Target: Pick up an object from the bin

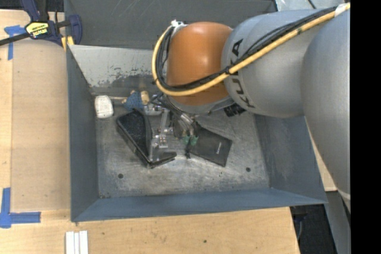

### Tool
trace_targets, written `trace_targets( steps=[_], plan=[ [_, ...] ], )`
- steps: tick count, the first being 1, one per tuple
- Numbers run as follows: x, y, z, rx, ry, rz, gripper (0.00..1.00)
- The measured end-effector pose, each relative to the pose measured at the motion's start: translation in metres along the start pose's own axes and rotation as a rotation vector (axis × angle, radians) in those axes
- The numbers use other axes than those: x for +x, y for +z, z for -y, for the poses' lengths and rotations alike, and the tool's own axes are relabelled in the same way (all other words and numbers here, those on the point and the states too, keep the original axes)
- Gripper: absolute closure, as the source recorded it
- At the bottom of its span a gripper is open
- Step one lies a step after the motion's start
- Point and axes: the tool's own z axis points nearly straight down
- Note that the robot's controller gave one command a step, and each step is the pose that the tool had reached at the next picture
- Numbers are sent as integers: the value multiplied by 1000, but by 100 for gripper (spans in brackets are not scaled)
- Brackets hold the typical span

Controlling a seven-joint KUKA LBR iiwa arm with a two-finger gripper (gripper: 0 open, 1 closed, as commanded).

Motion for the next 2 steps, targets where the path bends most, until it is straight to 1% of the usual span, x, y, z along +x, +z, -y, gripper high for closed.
trace_targets(
  steps=[1,2],
  plan=[
    [-3,45,-2,-1,166,8,0],
    [2,64,8,-2,-182,32,0]
  ],
)
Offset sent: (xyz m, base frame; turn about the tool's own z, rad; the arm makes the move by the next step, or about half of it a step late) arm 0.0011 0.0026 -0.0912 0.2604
